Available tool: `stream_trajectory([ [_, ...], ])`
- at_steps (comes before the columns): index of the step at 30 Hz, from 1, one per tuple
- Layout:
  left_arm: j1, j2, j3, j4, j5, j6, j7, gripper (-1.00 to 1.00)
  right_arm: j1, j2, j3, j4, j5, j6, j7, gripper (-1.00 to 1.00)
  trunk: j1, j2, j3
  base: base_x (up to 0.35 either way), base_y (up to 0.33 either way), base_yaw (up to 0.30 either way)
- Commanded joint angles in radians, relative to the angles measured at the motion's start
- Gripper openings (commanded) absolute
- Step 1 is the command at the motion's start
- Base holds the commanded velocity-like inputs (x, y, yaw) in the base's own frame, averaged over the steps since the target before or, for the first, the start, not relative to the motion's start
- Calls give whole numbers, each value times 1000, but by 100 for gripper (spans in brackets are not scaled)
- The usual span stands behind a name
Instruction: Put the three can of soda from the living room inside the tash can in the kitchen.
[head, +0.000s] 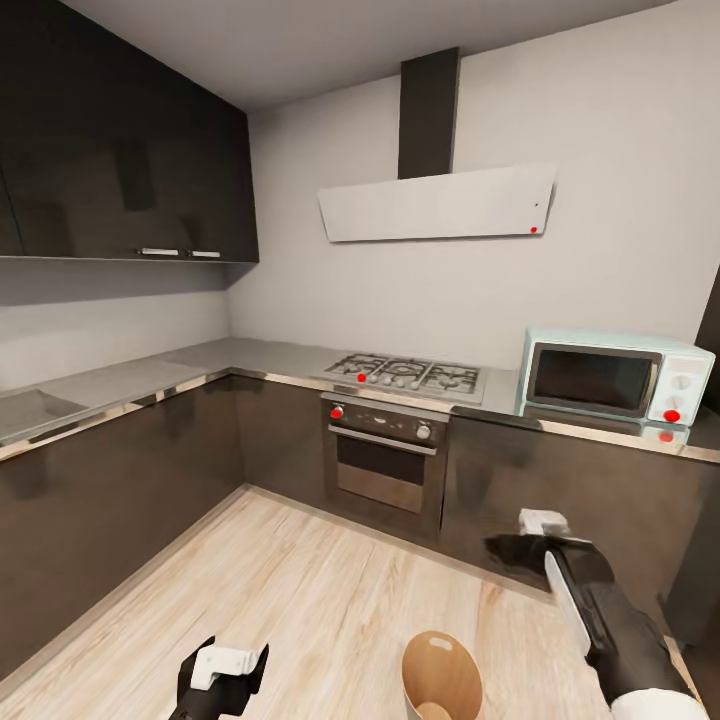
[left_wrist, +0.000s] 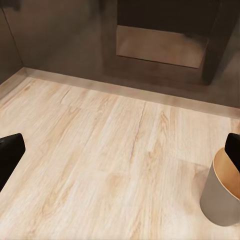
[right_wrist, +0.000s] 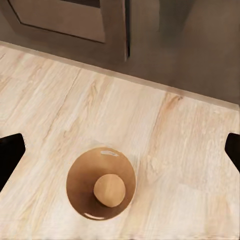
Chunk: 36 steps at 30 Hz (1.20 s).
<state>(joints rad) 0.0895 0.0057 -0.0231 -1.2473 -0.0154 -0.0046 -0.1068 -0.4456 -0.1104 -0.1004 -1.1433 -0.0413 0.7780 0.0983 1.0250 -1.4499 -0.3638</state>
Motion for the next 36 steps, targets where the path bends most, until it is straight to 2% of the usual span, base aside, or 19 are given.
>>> stream_trajectory([
  [1, 0, 0, 0, 0, 0, 0, 0, 100, -48, -2, 1, 43, 2, 26, -1, 100, 0, 0, 0, 0, 0, 0],
  [3, 1, 0, -2, -1, 0, 0, 0, 100, -238, -12, 4, 263, 39, 88, -13, 100, 0, 0, 0, 0, 0, 0],
  [4, 1, 0, -3, -1, 0, 0, 0, 100, -284, -16, 4, 328, 55, 95, -17, 100, 0, 0, 0, 0, 0, 0],
  [5, 1, 0, -3, -2, 0, 0, 0, 100, -371, -24, 5, 465, 90, 102, -22, 100, 0, 0, 0, 0, 0, 0],
  [7, 1, 0, -4, -3, 0, 0, 0, 100, -447, -31, 4, 595, 119, 101, -26, 100, 0, 0, 0, 0, 0, 0],
  [8, 1, 0, -4, -4, 0, 0, 0, 100, -516, -36, 4, 705, 139, 91, -28, 100, 0, 0, 0, 0, 0, 0],
  [9, 1, 1, -4, -4, 0, 0, 0, 100, -561, -39, 4, 774, 152, 86, -30, 100, 0, 0, 0, 9, 0, 0],
  [13, 1, 2, -1, -2, 1, 1, 0, 100, -615, -43, 5, 863, 167, 79, -32, 100, 0, 0, 0, 105, 0, 0],
  [17, 1, 1, 3, 0, 0, 2, 0, 100, -632, -44, 5, 896, 171, 74, -33, 100, 0, 0, 0, 249, 0, 0],
  [29, 0, 0, 5, 2, -1, 3, -1, 100, -640, -43, 6, 911, 175, 70, -34, 100, 0, 0, 0, 257, 0, 0],
  [36, 1, 1, 8, -6, 5, 5, 0, 100, -640, -41, 8, 907, 174, 70, -32, 100, 0, 0, 0, 85, 0, 0],
])
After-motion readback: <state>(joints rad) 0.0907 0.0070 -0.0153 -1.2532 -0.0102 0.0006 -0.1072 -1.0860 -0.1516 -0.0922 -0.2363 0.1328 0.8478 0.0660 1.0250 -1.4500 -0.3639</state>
